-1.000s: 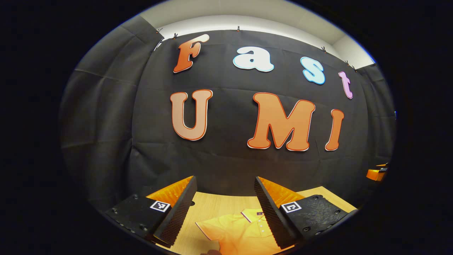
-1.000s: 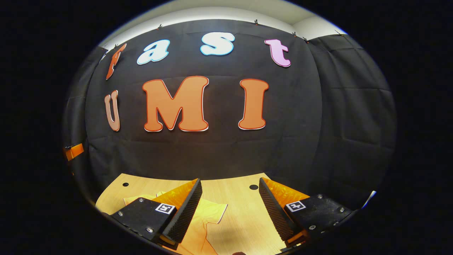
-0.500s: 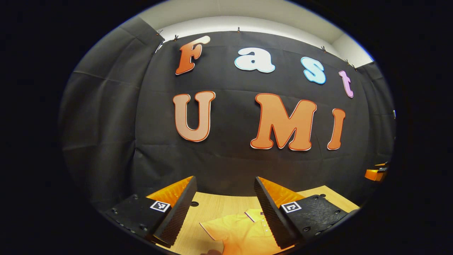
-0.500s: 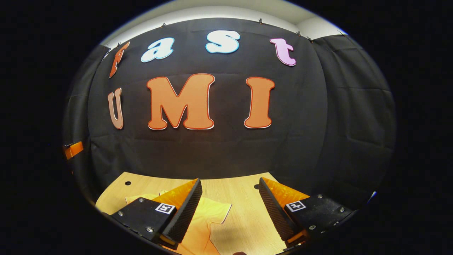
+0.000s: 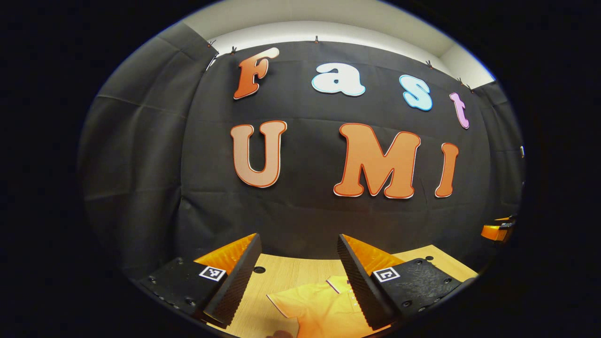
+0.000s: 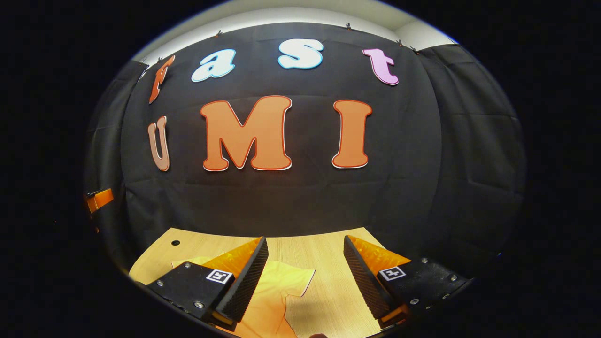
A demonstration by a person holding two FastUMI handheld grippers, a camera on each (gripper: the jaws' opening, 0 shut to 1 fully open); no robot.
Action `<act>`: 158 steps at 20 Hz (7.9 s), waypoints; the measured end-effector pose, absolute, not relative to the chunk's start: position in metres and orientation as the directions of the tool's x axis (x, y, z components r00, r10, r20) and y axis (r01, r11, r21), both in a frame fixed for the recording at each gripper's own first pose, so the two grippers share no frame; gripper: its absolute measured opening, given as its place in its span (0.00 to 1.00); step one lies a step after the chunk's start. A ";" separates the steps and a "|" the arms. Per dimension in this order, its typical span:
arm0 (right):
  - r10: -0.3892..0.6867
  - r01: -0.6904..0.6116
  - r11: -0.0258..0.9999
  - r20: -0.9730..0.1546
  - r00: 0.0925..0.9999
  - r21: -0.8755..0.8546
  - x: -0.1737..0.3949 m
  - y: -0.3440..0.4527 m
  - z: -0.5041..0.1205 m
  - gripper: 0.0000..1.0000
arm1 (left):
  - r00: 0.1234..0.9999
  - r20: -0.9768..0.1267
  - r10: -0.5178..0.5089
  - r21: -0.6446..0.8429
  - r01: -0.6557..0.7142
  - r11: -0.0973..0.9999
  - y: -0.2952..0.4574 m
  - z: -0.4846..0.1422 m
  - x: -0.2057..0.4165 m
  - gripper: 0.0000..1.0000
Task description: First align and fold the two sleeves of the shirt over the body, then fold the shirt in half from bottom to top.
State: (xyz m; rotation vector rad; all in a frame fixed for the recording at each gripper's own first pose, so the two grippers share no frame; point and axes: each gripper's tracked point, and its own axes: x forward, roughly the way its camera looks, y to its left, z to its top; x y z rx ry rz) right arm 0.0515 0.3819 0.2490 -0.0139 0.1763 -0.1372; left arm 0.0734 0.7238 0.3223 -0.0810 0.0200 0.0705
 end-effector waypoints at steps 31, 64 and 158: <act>-0.055 0.371 0.928 -0.969 0.239 0.039 0.191 0.375 -0.126 0.93 | 0.952 -0.286 0.111 -0.097 -0.144 0.985 0.770 0.201 0.135 0.98; -0.178 0.080 0.984 -0.842 0.509 -0.160 0.205 0.449 -0.059 0.05 | 0.958 -0.266 0.110 -0.090 -0.138 0.986 0.824 0.206 0.105 0.98; 0.245 -0.111 0.966 -0.675 0.696 0.236 0.067 0.426 0.042 0.99 | 0.466 -0.839 -0.281 -0.280 0.072 0.957 0.518 0.005 0.151 0.97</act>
